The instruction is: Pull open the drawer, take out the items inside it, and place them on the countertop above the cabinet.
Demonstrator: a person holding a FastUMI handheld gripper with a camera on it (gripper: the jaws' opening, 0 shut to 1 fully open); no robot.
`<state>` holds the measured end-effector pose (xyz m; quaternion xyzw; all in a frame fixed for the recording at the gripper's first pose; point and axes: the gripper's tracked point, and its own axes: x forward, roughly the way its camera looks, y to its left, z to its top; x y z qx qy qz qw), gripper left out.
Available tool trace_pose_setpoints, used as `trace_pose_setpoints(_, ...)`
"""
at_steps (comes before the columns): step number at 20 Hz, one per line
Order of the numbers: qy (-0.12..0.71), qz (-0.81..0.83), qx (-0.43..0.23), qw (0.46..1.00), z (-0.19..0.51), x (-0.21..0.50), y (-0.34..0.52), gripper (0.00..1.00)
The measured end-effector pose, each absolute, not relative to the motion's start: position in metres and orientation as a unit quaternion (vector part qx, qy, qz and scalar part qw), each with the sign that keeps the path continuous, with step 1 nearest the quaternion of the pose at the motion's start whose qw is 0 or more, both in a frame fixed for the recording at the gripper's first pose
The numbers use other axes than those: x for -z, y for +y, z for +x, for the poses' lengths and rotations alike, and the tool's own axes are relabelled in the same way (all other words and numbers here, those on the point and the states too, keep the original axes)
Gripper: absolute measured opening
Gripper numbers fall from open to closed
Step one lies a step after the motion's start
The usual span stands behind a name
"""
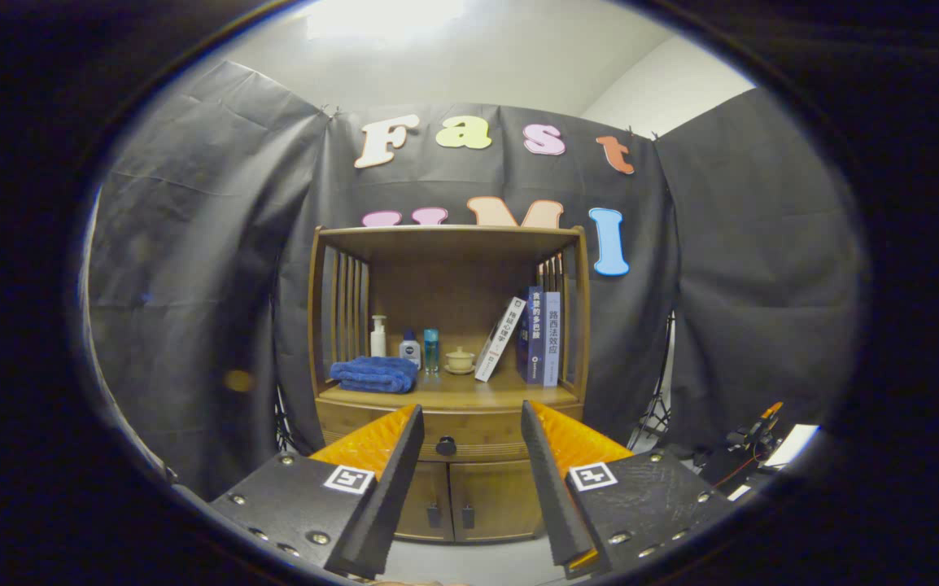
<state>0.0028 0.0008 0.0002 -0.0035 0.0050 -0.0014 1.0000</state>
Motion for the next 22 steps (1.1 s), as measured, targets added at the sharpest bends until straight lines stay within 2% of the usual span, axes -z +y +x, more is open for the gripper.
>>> trace_pose_setpoints(10,0.006,-0.005,0.007,1.000,0.021,0.015,-0.004,0.72)
trace_pose_setpoints(16,0.062,-0.017,0.002,0.998,0.078,0.072,0.007,0.72)
trace_pose_setpoints(22,0.062,0.038,-0.044,0.996,0.144,0.122,0.043,0.72)
